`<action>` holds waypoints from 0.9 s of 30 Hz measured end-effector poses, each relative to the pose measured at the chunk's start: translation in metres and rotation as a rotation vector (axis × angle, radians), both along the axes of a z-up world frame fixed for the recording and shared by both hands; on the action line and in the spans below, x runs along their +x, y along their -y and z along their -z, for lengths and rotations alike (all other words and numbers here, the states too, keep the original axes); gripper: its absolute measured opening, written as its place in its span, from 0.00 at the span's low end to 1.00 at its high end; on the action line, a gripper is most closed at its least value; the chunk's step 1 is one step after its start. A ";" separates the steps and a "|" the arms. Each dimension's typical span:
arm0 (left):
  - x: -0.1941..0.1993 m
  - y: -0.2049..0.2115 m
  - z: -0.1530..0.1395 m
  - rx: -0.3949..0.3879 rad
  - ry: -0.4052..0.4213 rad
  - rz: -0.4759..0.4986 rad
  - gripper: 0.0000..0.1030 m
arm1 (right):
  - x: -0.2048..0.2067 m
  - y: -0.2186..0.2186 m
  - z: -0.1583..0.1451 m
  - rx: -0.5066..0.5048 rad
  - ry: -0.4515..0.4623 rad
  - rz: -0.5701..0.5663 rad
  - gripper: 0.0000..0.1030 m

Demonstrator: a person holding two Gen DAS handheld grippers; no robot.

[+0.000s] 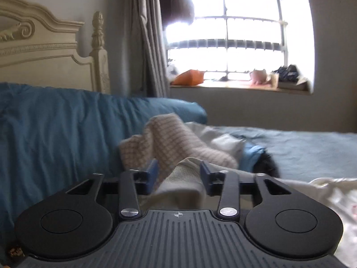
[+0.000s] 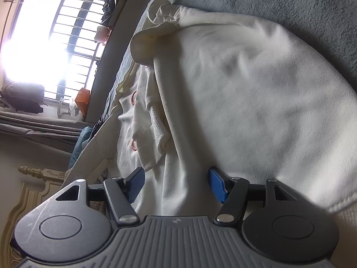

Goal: Fold clothes
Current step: 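Grasp the sweatshirt sleeve cuff with the left gripper and pull it straight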

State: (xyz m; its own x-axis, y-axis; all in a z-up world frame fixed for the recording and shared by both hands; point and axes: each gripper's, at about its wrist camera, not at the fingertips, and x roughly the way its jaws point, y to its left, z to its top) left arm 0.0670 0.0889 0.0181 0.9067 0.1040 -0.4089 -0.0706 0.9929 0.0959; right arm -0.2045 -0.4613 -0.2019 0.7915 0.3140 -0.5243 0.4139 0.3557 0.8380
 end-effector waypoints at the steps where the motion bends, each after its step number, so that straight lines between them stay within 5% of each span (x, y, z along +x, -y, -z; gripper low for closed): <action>1: 0.008 -0.002 0.008 -0.025 -0.047 -0.003 0.50 | 0.000 0.000 0.000 0.002 0.000 0.001 0.64; 7: -0.014 -0.005 0.042 -0.225 -0.155 0.067 0.52 | 0.001 0.002 0.003 0.008 0.005 0.002 0.64; 10: -0.032 0.010 0.056 -0.285 -0.234 0.231 0.54 | 0.002 0.003 0.004 0.013 0.008 0.002 0.64; 15: -0.061 0.052 0.099 -0.370 -0.484 0.473 0.55 | 0.001 0.006 0.005 0.036 0.015 0.009 0.64; 20: -0.084 0.089 0.136 -0.343 -0.578 0.586 0.54 | -0.006 0.011 -0.007 0.088 0.042 0.007 0.66; 27: -0.089 0.112 0.161 -0.218 -0.614 0.617 0.26 | -0.042 0.034 -0.053 0.002 0.138 0.078 0.70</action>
